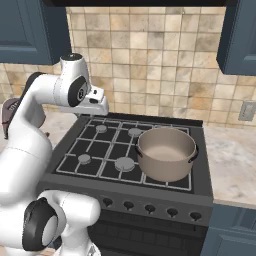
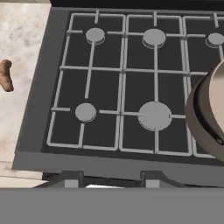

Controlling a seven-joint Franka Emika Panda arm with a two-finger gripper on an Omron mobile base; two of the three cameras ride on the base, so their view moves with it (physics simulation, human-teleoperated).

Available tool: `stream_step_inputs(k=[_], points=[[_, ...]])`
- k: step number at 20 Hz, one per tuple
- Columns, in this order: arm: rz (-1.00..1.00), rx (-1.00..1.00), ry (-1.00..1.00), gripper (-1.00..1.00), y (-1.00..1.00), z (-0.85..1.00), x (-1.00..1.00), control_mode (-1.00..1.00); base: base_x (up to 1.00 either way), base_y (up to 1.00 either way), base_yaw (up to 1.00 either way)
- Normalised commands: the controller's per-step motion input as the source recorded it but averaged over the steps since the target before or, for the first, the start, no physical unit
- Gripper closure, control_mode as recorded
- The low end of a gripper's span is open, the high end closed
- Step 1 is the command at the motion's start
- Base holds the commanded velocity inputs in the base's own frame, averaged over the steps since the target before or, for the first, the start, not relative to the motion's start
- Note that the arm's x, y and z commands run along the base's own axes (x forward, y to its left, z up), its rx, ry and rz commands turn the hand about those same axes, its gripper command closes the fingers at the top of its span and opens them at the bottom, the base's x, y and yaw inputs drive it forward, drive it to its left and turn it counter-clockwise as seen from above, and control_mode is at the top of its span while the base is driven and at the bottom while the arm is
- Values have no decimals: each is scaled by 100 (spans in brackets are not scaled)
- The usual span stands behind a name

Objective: Turn on the burner for the pot on the stove. Wait thirty seconds for the pot to heat up. Then add the potato to the pot.

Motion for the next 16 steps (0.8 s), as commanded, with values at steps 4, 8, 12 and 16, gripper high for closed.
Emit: stream_step_inputs(k=[4,8,12,16], points=[[0,0,0,-100,-18,0,-12,-100,0,0,0],[0,-1,0,-100,-32,-26,-15,-100,0,0,0],[0,-6,1,-100,-31,-36,0,-100,0,0,0],[0,-8,9,-100,-33,-37,-2,-100,0,0,0]])
